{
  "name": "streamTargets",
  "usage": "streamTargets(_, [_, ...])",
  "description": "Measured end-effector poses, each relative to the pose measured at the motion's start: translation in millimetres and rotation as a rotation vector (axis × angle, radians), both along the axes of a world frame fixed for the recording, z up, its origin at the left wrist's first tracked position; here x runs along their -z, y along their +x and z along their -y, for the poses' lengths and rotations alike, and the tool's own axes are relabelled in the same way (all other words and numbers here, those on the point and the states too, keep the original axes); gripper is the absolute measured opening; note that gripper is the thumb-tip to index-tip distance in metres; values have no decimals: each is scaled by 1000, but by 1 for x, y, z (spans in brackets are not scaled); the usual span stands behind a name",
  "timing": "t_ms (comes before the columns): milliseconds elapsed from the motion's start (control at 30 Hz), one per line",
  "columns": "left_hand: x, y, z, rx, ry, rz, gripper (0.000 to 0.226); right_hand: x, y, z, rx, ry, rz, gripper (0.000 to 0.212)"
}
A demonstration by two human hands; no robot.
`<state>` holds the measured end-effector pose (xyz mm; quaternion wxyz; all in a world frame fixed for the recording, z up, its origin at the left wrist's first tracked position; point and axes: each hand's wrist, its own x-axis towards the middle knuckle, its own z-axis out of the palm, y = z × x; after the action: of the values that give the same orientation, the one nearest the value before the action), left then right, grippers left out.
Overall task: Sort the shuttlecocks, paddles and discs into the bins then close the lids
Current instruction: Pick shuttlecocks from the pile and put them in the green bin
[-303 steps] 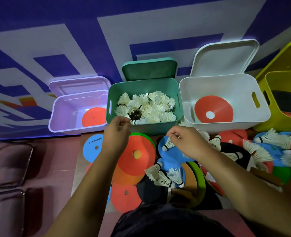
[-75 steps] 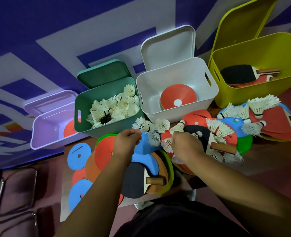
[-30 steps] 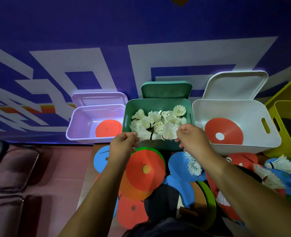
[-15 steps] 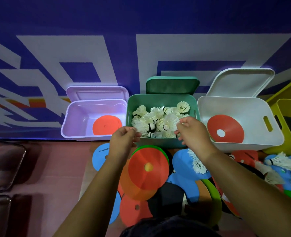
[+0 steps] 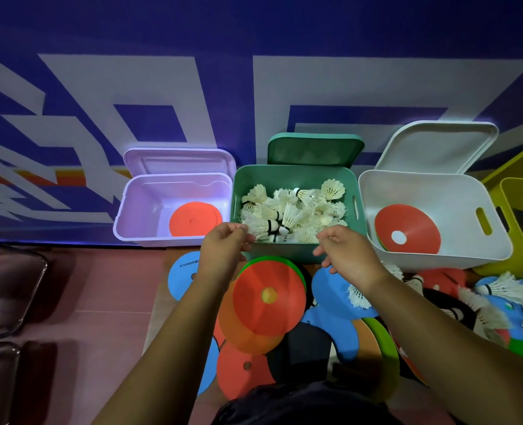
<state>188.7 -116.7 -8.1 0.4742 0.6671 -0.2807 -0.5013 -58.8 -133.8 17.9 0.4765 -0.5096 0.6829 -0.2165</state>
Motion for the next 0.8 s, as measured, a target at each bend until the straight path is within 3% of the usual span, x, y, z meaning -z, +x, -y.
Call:
streamTargets(400, [-11, -16, 13, 38, -50, 64, 11, -12, -27, -26, 12, -29, 72, 21])
streamTargets(700, [-15, -72, 22, 406, -52, 387, 13, -14, -46, -43, 7, -29, 68, 20])
streamTargets(800, [-3, -83, 8, 430, -40, 385, 13, -12, -57, -48, 32, -28, 70, 20])
